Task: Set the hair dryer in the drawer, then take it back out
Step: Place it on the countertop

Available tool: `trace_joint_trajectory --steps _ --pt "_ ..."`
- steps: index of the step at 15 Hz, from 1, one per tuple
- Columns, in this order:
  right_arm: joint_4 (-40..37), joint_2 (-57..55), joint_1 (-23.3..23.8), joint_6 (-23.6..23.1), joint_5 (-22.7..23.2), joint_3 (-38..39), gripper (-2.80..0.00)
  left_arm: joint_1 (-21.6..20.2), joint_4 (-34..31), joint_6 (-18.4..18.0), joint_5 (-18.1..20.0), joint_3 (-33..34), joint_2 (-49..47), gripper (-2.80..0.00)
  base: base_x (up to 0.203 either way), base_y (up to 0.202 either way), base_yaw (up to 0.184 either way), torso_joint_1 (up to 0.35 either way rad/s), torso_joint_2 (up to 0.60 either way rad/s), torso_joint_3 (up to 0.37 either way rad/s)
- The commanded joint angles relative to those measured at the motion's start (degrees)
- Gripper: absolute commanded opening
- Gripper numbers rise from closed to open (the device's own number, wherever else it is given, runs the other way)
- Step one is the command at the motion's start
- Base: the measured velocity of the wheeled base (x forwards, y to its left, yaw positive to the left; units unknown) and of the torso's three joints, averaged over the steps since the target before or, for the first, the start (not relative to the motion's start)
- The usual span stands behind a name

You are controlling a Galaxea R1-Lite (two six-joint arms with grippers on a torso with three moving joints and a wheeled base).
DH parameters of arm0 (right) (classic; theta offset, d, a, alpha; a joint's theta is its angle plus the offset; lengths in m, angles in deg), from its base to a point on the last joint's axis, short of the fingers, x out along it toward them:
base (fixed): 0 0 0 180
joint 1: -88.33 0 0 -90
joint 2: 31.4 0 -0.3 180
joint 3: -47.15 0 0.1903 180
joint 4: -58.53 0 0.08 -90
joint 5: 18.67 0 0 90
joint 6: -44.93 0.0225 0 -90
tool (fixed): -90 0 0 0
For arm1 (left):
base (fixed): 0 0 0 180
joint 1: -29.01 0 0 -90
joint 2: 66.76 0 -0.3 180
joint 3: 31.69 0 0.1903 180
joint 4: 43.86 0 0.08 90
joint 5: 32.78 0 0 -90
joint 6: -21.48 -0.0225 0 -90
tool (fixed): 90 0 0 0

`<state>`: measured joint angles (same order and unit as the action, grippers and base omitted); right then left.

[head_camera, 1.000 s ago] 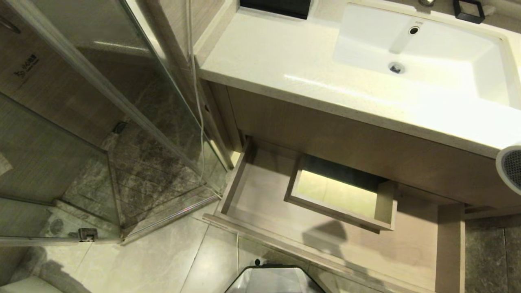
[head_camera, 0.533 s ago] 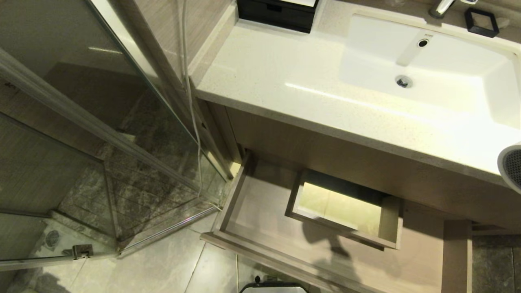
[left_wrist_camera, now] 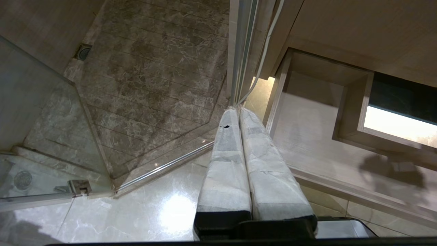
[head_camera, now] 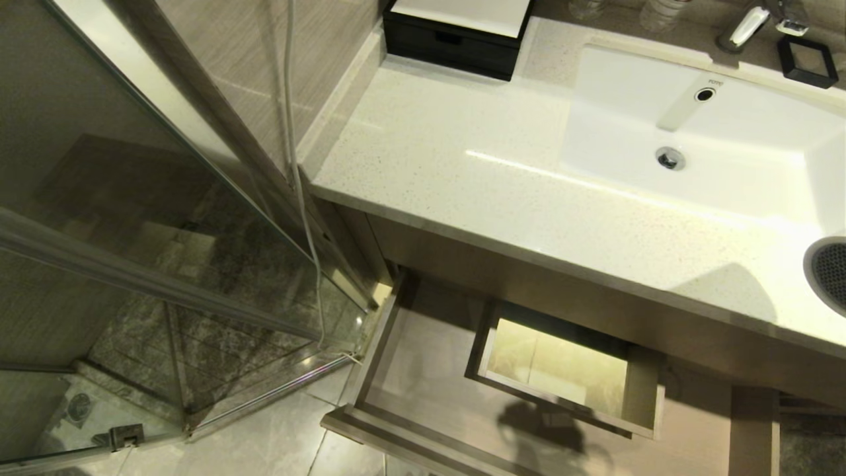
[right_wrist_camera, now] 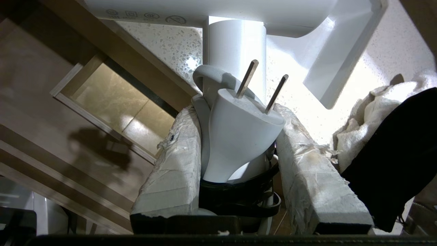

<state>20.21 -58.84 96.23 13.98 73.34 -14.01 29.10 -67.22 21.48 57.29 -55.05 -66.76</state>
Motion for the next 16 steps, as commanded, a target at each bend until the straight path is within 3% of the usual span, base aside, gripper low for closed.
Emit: trace_joint_trajectory --steps 1,5,9,16 --pt "-0.1 0.0 0.0 -0.2 0.0 0.0 -2.80 0.0 0.0 0.0 0.0 0.0 0.0 -2.80 0.000 0.000 0.000 0.068 -0.03 0.036" --pt "-8.6 -13.0 -6.0 0.0 -0.3 -14.1 -2.80 0.0 0.0 0.0 0.0 0.1 0.0 -2.80 0.000 0.000 0.000 0.010 -0.01 0.006" --pt "-13.4 -25.7 -20.2 1.7 3.9 -27.2 -2.80 0.0 0.0 0.0 0.0 0.1 0.0 -2.80 0.000 0.000 0.000 0.000 0.00 0.000" --pt "-9.1 -50.9 -38.6 2.2 6.1 -45.1 -2.80 0.0 0.0 0.0 0.0 0.1 0.0 -2.80 0.000 0.000 0.000 0.000 0.00 0.000"
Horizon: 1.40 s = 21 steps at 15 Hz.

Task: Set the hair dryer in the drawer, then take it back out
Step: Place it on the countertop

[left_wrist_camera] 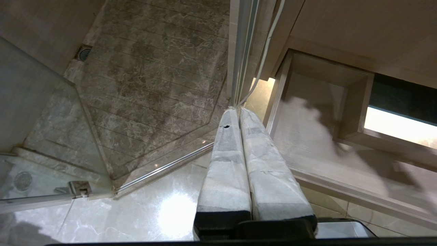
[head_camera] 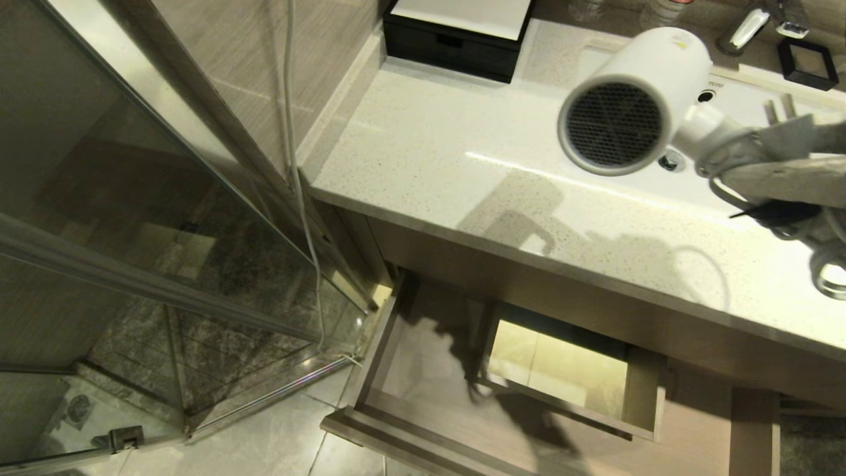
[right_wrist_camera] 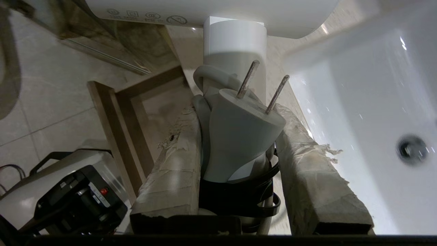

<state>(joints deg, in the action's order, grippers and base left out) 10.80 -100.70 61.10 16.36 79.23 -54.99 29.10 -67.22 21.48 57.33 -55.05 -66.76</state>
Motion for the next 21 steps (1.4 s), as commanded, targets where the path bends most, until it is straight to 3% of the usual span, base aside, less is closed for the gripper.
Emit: trace_joint_trajectory --steps 1,5,11,14,21 --pt "1.3 -11.8 -5.2 -0.1 0.3 -6.2 -2.80 0.0 0.0 0.0 0.0 0.1 0.0 -2.80 0.000 0.000 0.000 0.000 0.00 0.000" --pt "5.0 -18.4 -8.9 -0.1 0.4 -9.5 -2.80 0.0 0.0 0.0 0.0 0.1 0.0 -2.80 0.000 0.000 0.000 0.000 0.00 0.000" --pt "10.7 -26.9 -10.1 -0.6 -0.5 -13.9 -2.80 0.0 0.0 0.0 0.0 0.1 0.0 -2.80 0.000 0.000 0.000 0.000 0.00 0.000" --pt "13.6 -31.5 -10.0 -0.4 -4.8 -16.9 -2.80 0.0 0.0 0.0 0.0 0.1 0.0 -2.80 0.000 0.000 0.000 0.000 0.00 0.000" --pt "21.8 -36.5 -9.6 -0.6 -8.4 -17.9 -2.80 0.0 0.0 0.0 0.0 0.1 0.0 -2.80 0.000 0.000 0.000 0.000 0.00 0.000"
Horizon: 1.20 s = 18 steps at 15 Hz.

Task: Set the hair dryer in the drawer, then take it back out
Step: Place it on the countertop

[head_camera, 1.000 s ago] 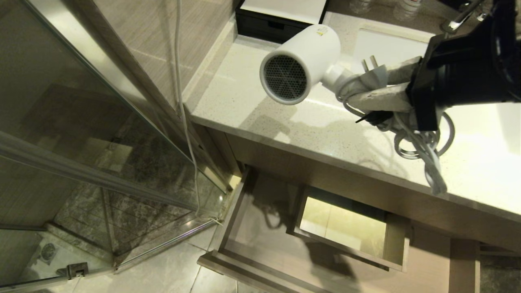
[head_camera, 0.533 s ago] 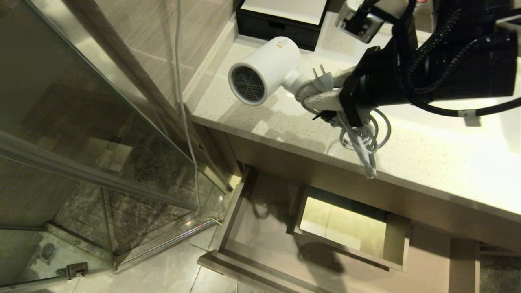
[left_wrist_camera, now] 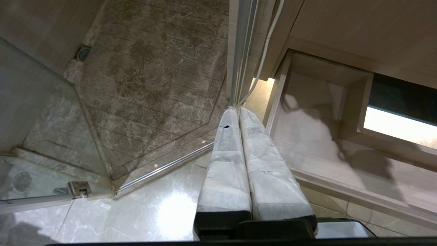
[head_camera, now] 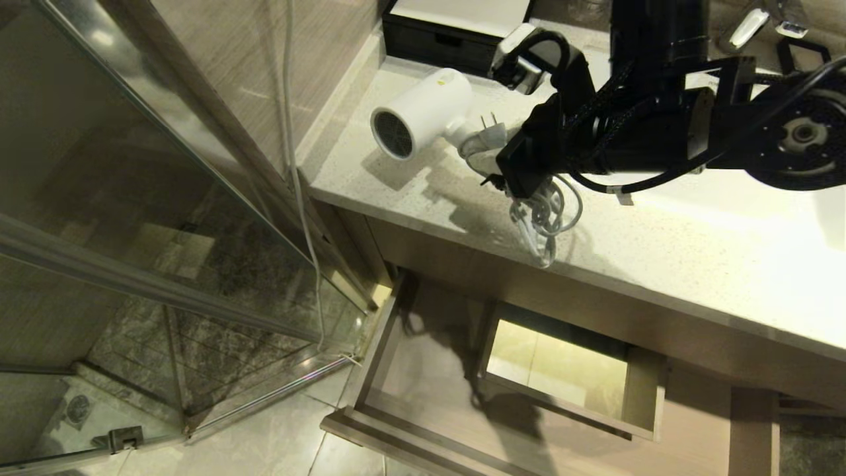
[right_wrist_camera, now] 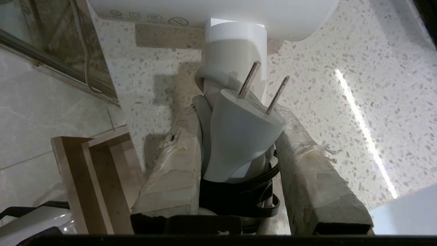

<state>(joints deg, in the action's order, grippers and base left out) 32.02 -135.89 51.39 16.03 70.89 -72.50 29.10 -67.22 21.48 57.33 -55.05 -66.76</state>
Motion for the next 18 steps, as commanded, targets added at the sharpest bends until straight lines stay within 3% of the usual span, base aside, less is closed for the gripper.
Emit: trace_joint_trajectory --steps 1,4,15,16,18 --pt "1.6 -2.0 0.2 -0.4 -0.3 -1.2 -2.80 0.0 0.0 0.0 0.0 0.1 0.0 -2.80 0.000 0.000 0.000 0.000 0.00 0.000" --pt "2.7 -3.4 0.2 -1.1 -4.0 -2.6 -2.80 0.0 0.0 0.0 0.0 0.0 0.0 -2.80 0.000 0.000 0.000 0.000 0.00 0.000" --pt "5.7 -7.2 3.8 -1.2 -4.4 -3.8 -2.80 0.0 0.0 0.0 0.0 0.1 0.0 -2.80 0.000 0.000 0.000 0.000 0.00 0.000" --pt "5.6 -6.9 3.8 -1.2 -4.4 -3.7 0.00 0.0 0.0 0.0 0.0 0.0 0.0 -2.80 0.000 0.000 0.000 0.000 0.00 0.000" --pt "5.9 -6.0 4.3 -1.1 -4.3 -3.7 0.00 0.0 0.0 0.0 0.0 0.1 0.0 -2.80 0.000 0.000 0.000 0.000 0.00 0.000"
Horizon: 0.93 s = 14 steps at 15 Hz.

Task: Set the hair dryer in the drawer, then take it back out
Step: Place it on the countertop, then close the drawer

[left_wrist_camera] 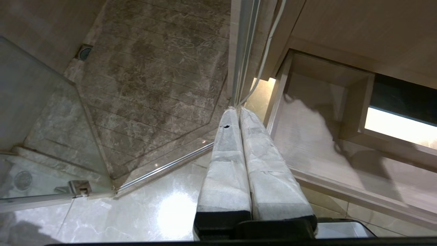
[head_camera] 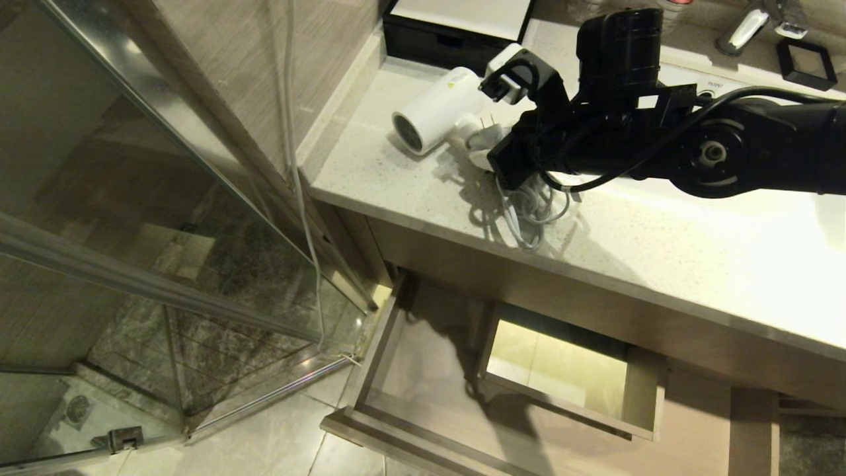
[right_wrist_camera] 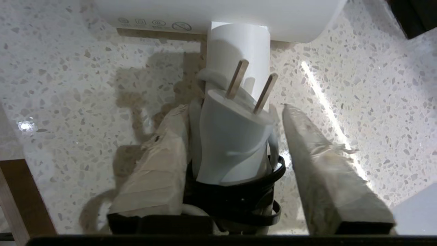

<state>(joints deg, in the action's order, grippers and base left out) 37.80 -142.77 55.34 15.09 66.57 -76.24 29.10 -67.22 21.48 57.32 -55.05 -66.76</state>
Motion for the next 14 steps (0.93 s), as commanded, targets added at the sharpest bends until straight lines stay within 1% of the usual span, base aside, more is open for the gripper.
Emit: trace_joint_trajectory --steps 1,4,7,10,11,13,14 --pt "0.2 1.8 1.0 -0.2 0.0 0.1 0.00 0.0 0.0 0.0 0.0 0.1 0.0 -2.80 0.000 0.000 0.000 0.000 0.00 0.000" --pt "-0.5 2.9 1.8 -0.2 0.1 0.1 0.00 0.0 0.0 0.0 0.0 0.1 0.0 -2.80 0.000 0.000 0.000 0.000 0.00 0.000" --pt "-0.3 7.9 2.6 1.2 0.3 1.5 0.00 0.0 0.0 0.0 0.0 0.1 0.0 -2.80 0.000 0.000 0.000 0.000 0.00 0.000" --pt "-0.4 13.1 2.7 1.9 0.2 5.0 0.00 0.0 0.0 0.0 0.0 0.1 0.0 -2.80 0.000 0.000 0.000 0.000 0.00 0.000" --pt "-0.6 15.3 2.8 1.9 0.3 6.6 -2.80 0.0 0.0 0.0 0.0 0.1 0.0 -2.80 0.000 0.000 0.000 0.000 0.00 0.000" --pt "-1.1 17.0 2.9 2.0 0.4 8.5 -2.80 0.0 0.0 0.0 0.0 0.1 0.0 -2.80 0.000 0.000 0.000 0.000 0.00 0.000" --pt "-1.5 19.9 3.0 1.8 0.4 10.6 -2.80 0.0 0.0 0.0 0.0 0.1 0.0 -2.80 0.000 0.000 0.000 0.000 0.00 0.000"
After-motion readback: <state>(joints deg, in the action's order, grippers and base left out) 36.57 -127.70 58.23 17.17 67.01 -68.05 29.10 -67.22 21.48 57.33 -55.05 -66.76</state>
